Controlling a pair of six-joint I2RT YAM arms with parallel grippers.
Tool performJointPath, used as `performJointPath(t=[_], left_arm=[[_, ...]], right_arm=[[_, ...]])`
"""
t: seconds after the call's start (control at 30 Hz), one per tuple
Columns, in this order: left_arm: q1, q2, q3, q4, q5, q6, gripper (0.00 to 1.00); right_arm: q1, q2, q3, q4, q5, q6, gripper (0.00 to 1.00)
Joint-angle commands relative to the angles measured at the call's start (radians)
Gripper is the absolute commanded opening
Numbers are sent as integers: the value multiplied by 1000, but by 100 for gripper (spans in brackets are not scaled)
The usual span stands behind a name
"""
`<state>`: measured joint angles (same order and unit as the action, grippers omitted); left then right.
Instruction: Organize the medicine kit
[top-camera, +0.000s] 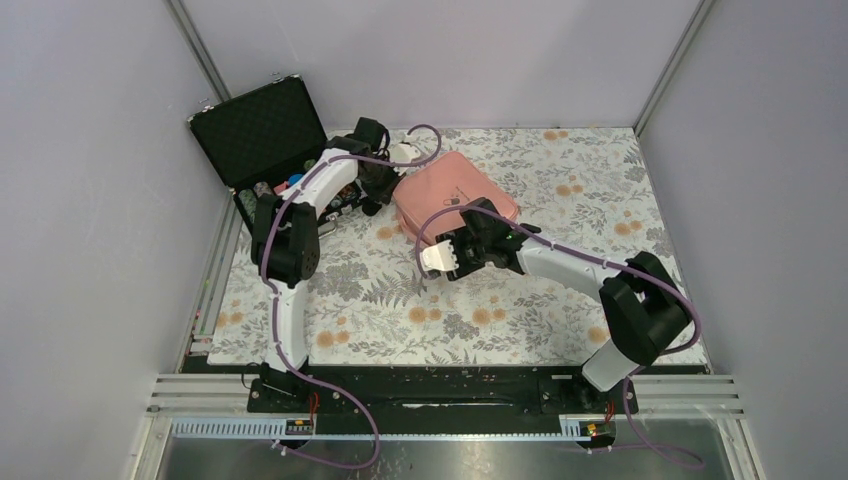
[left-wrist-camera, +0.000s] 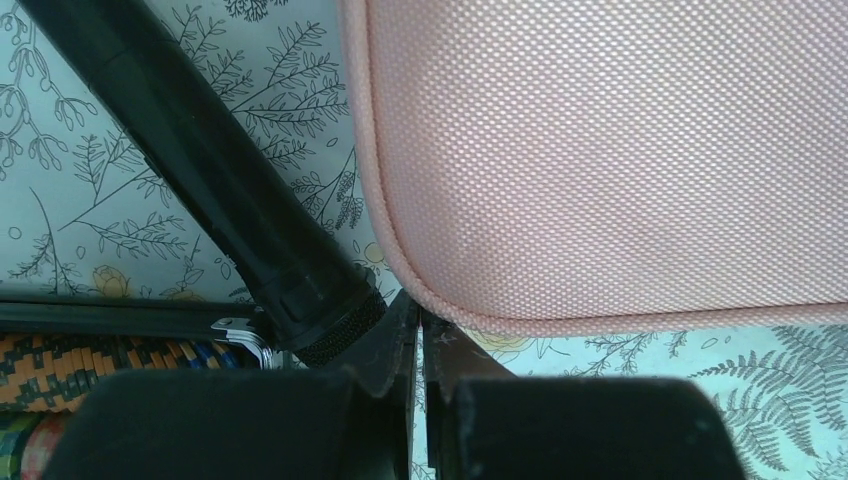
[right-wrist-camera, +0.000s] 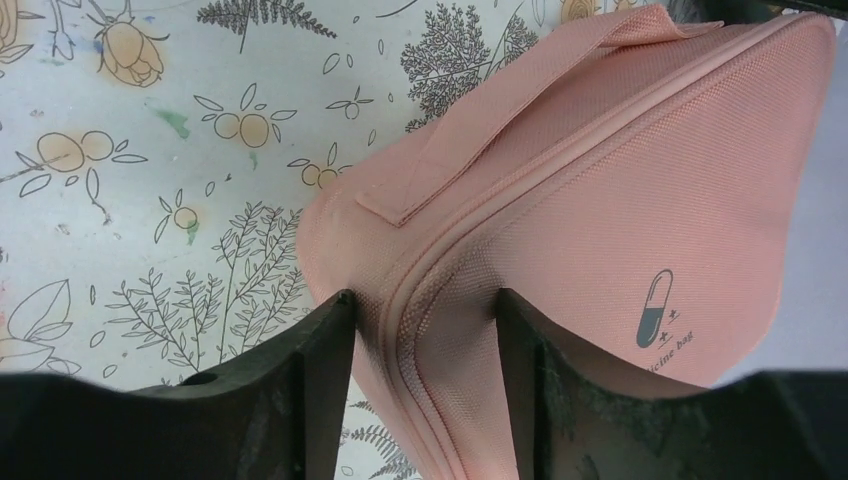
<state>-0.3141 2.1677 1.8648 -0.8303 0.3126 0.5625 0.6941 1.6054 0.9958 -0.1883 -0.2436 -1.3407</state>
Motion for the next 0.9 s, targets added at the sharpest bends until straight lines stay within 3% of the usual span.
performJointPath(t=[0.0, 0.23, 0.53, 0.77, 0.87], left_arm=[[-78, -46, -94, -67, 34, 16, 0], [-145, -130, -183, -104, 150, -53, 0], [-124, -225, -307, -88, 334, -282, 0], [-166, -188, -319, -15, 645, -395, 0], [-203, -172, -318, -10, 665, -409, 0]], right_arm=[[0, 60, 21, 210, 69, 63, 54], [11, 83, 58, 194, 58, 148, 51], [12, 105, 99, 165, 29, 318, 50], [23, 145, 152, 155, 33, 395, 51], [24, 134, 140, 154, 32, 406, 56]])
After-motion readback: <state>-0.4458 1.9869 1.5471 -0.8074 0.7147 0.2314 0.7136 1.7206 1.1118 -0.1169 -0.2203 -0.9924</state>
